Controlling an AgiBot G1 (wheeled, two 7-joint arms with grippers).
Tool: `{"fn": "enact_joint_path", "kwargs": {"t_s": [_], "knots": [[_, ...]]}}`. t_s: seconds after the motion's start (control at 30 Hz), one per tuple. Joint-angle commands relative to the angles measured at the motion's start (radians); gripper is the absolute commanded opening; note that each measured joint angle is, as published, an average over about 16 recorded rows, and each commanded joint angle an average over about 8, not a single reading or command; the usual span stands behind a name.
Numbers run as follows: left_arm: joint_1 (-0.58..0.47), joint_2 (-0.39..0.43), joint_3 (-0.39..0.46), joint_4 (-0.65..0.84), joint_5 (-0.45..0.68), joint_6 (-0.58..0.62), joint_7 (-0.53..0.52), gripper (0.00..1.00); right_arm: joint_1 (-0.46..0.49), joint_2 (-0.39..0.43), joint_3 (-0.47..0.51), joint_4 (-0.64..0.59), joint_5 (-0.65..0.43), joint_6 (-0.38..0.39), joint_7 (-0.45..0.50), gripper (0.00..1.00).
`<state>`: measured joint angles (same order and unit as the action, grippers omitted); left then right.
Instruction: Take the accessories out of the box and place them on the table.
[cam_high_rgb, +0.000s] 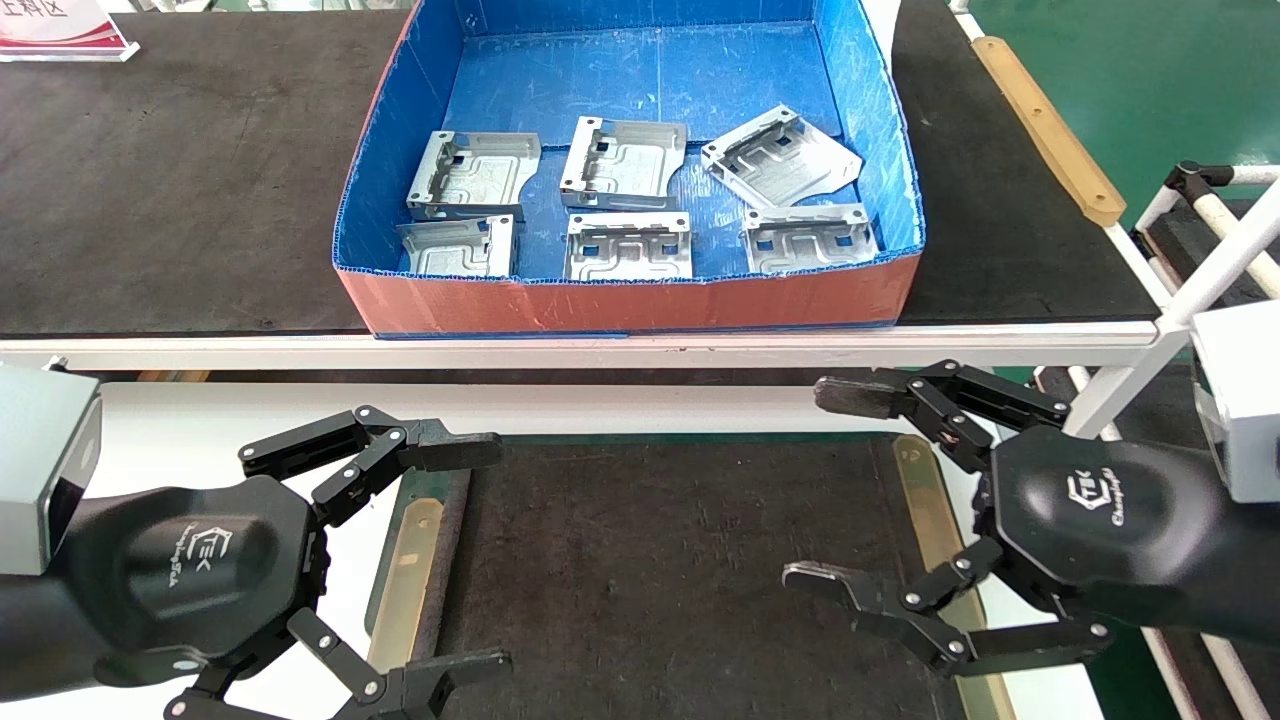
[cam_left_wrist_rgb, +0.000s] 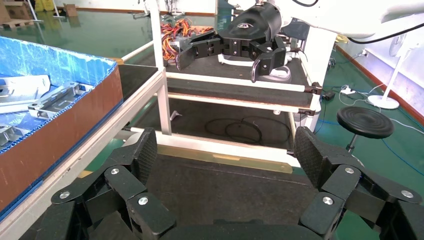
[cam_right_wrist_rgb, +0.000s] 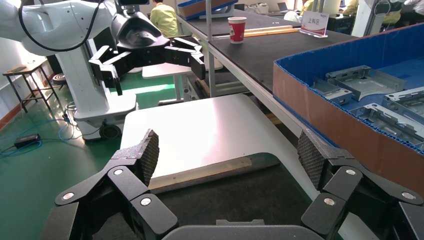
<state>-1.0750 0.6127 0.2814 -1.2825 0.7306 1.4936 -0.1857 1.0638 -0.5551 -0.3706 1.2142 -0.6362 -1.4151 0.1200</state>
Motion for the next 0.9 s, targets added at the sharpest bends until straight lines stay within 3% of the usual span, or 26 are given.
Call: {"fn": "enact_joint_path", "kwargs": {"t_s": [0.03, 0.9], "knots": [[0.000, 0.000, 0.000, 0.000, 0.000, 0.000, 0.000, 1.00, 0.000, 0.000, 0.000, 0.000, 0.000, 0.000, 0.000, 1.00], [-0.001, 0.001, 0.002, 0.000, 0.007, -0.008, -0.003, 1.00, 0.000, 0.000, 0.000, 0.000, 0.000, 0.000, 0.000, 1.00]]}}
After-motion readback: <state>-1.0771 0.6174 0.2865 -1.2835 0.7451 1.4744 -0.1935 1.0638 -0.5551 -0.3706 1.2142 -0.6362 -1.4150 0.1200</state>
